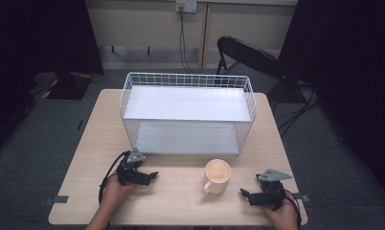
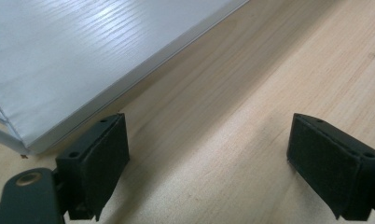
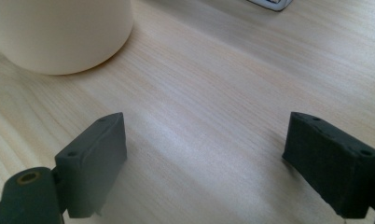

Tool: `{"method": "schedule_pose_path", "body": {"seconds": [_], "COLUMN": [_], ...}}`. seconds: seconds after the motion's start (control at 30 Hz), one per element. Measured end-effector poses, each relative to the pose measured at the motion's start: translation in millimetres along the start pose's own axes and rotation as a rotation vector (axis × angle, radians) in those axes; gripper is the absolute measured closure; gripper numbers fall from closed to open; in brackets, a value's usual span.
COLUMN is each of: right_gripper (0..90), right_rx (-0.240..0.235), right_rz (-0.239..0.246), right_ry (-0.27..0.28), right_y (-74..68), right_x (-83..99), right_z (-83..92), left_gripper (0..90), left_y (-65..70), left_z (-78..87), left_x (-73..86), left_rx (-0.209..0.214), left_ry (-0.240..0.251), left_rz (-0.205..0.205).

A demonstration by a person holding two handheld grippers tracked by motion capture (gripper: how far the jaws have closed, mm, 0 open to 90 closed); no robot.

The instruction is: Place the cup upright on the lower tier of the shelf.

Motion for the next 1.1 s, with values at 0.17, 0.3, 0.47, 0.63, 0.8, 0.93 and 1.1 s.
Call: {"method": "schedule_pose_path", "body": {"seconds": [0.17,0.3,0.47,0.63,0.8,0.93,1.1], "right_gripper": [14.5,16.9,18.1,18.3,18.3,18.1,18.3], "right_rx": [0.003,-0.067,-0.071,-0.083,-0.076,-0.082,-0.087], "right_rz": [-0.01,-0.043,-0.043,-0.062,-0.05,-0.057,-0.066], "right_ry": [-0.023,-0.045,-0.013,0.035,0.033,0.03,0.043], "right_y": [-1.1,-0.8,-0.5,-1.2,-0.9,0.3,1.5], "right_x": [-2.3,-8.7,-21.0,-38.2,-47.0,-50.9,-58.2], "right_z": [0.7,3.8,10.9,20.4,21.5,21.4,23.1], "left_gripper": [12.2,11.8,11.7,11.7,11.6,11.6,11.5], "left_y": [0.0,0.3,0.2,0.2,0.3,0.3,0.3], "left_z": [0.1,0.3,0.4,0.4,0.4,0.4,0.4], "left_x": [0.1,0.4,0.5,0.5,0.5,0.5,0.5], "left_rx": [0.001,0.001,0.001,0.001,0.001,0.001,0.001], "left_ry": [0.0,-0.001,-0.002,-0.002,-0.002,-0.002,-0.002], "left_rz": [0.001,0.005,0.004,0.005,0.004,0.005,0.004]}}
Point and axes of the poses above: each handheld gripper's, and its own axes: z roughly backward along the jaws, x roughly out of its underside, y roughly to its right, the point moved 4 cm from there along -z, roughly forward along the jaws, and after that the axes turned 11 degrees about z, right-handed, at the moved point
